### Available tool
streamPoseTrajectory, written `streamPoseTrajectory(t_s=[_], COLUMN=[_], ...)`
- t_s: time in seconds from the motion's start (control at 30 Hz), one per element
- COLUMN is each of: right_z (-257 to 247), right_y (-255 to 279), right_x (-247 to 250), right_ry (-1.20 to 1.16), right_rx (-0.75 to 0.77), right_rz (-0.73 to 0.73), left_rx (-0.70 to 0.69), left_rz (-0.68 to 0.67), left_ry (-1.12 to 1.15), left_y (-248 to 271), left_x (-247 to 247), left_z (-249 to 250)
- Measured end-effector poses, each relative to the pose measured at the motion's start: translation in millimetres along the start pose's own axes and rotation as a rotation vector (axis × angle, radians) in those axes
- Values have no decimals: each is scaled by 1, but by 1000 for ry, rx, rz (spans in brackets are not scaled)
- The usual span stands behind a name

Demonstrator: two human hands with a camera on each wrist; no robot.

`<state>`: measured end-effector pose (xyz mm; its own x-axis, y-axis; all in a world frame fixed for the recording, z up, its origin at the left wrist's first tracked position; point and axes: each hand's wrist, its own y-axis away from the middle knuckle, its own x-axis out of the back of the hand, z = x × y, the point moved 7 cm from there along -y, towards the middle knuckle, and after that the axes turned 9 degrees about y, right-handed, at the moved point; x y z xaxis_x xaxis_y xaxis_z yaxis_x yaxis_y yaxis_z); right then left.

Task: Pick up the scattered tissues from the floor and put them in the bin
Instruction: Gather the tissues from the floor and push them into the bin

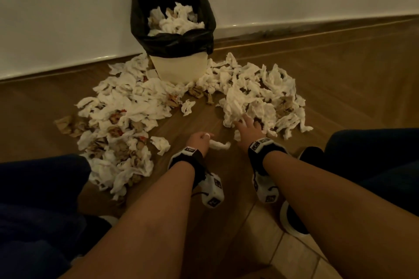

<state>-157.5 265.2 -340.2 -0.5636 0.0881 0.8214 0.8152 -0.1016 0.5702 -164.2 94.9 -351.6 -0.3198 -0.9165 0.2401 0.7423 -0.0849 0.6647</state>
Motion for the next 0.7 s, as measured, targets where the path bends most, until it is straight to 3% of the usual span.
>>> streamPoseTrajectory(t_s=[0.17, 0.23, 0.33, 0.53, 0.7], right_z=[-10, -14, -21, -31, -26], right_y=[-4, -5, -2, -4, -3], right_x=[-8, -8, -8, -21, -20], right_ry=[52, 48, -7, -161, -106], right_rx=[-1, -7, -27, -53, -58], right_rz=[-106, -83, -63, -57, -62], left_rx=[74, 75, 60, 218, 90], left_rz=[14, -27, 27, 96, 22], left_ry=[-52, -35, -29, 313, 55], left_y=[-2, -3, -1, 3, -3], left_x=[15, 13, 18, 20, 18], left_z=[-13, -16, -18, -22, -20])
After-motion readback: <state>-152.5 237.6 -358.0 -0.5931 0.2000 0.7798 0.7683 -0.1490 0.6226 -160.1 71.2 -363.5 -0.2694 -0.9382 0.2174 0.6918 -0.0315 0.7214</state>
